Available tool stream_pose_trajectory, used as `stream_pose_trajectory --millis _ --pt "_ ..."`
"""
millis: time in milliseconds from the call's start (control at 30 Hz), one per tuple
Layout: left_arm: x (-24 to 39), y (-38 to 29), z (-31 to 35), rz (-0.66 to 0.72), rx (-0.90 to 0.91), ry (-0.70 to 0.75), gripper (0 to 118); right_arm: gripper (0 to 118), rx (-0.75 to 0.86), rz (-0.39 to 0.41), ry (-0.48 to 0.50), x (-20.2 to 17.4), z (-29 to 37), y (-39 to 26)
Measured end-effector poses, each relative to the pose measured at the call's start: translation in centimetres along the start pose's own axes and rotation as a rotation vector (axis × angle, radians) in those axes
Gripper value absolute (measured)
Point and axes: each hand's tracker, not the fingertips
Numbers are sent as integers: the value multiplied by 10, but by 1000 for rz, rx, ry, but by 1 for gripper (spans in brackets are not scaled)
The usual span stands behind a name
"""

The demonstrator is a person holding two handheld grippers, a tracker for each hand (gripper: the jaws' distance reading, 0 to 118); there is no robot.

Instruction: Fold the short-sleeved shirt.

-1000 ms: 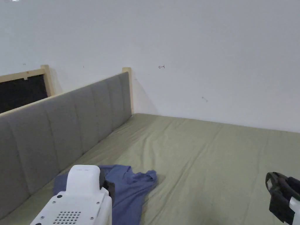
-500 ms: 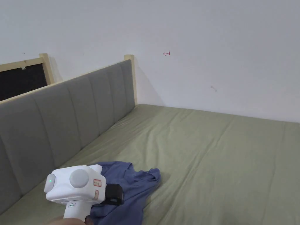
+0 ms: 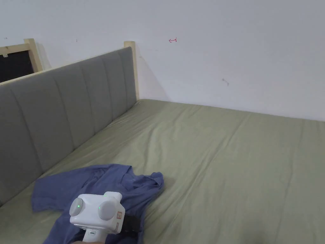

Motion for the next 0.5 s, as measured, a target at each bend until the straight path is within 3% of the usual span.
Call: stream_pose_trajectory --millis 67,133,233,267,500 --pt "-4 0 1 -5 11 -9 116 7 1 -5 2 0 0 1" --pt "-4 -3 17 -23 61 -35 100 7 2 -12 8 1 2 4" --pt "2 -14 41 -83 133 -29 15 7 21 -18 12 3 8 7" --pt "3 -17 46 -88 122 -41 5 7 26 -19 11 3 9 8" --pt "1 -22 135 -94 432 -9 5 7 57 -41 20 6 32 14"
